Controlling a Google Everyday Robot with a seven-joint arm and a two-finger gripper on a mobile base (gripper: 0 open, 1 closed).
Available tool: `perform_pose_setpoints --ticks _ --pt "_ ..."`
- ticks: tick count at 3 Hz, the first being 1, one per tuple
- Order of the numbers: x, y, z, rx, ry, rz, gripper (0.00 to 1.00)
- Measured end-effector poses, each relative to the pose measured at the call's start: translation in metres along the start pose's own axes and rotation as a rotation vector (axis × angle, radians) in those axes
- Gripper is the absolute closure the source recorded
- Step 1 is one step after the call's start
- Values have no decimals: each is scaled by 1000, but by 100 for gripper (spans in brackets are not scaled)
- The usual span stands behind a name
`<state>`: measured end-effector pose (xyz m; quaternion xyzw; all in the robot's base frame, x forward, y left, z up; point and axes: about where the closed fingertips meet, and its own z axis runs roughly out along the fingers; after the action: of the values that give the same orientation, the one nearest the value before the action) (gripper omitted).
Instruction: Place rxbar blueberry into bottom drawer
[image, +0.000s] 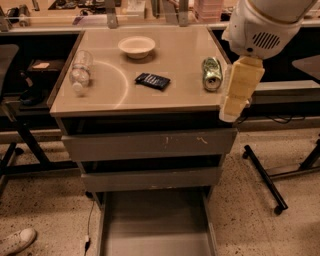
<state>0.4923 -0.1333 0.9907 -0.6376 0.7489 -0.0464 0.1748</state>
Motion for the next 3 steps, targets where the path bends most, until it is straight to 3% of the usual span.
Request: perform_pose_setpoints --ticks 2,3 --pt "-58 -57 43 22 -41 -11 0" --pt "-58 -57 43 22 -41 -11 0"
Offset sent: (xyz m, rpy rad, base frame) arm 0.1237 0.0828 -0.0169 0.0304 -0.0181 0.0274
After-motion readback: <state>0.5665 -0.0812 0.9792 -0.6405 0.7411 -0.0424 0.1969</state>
